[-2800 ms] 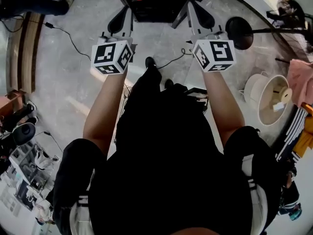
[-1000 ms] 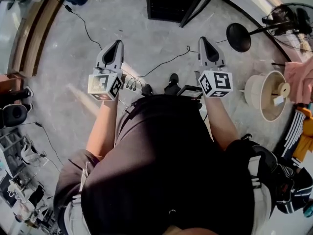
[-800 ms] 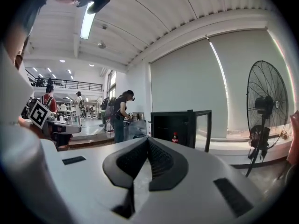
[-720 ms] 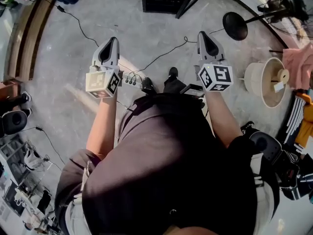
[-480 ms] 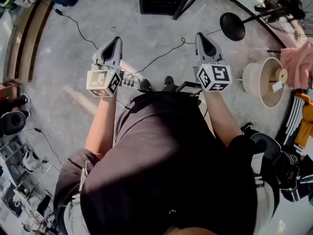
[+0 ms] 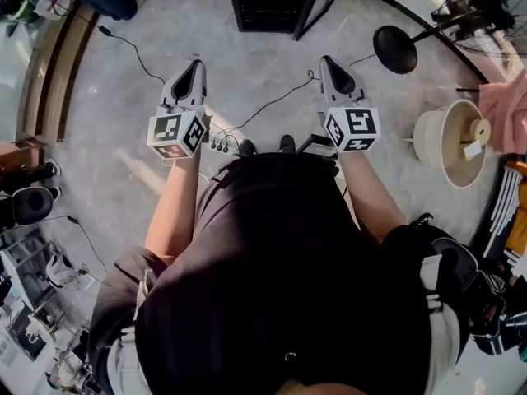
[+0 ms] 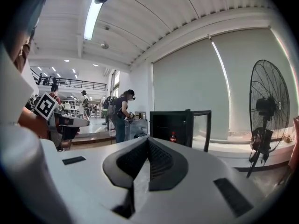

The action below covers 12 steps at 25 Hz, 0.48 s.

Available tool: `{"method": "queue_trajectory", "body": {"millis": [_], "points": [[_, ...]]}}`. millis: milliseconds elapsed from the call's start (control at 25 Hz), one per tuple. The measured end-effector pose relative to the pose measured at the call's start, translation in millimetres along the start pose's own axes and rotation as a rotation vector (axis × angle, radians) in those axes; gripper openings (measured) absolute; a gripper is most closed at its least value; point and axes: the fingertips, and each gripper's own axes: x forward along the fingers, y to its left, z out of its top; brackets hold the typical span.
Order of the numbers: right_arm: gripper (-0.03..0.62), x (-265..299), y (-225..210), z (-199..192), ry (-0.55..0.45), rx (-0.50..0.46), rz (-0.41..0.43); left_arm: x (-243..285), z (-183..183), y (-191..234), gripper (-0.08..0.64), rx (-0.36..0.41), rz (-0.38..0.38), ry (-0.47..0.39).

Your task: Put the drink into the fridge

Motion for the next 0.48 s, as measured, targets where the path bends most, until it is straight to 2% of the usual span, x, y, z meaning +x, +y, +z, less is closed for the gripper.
{"method": "queue_trajectory", "body": {"millis": [480], "points": [[0.021, 12.9, -41.9, -9.6, 0.002, 0.023, 0.000, 38.6, -5.7, -20.9, 0.023, -0.019, -0.013, 0.016]]}}
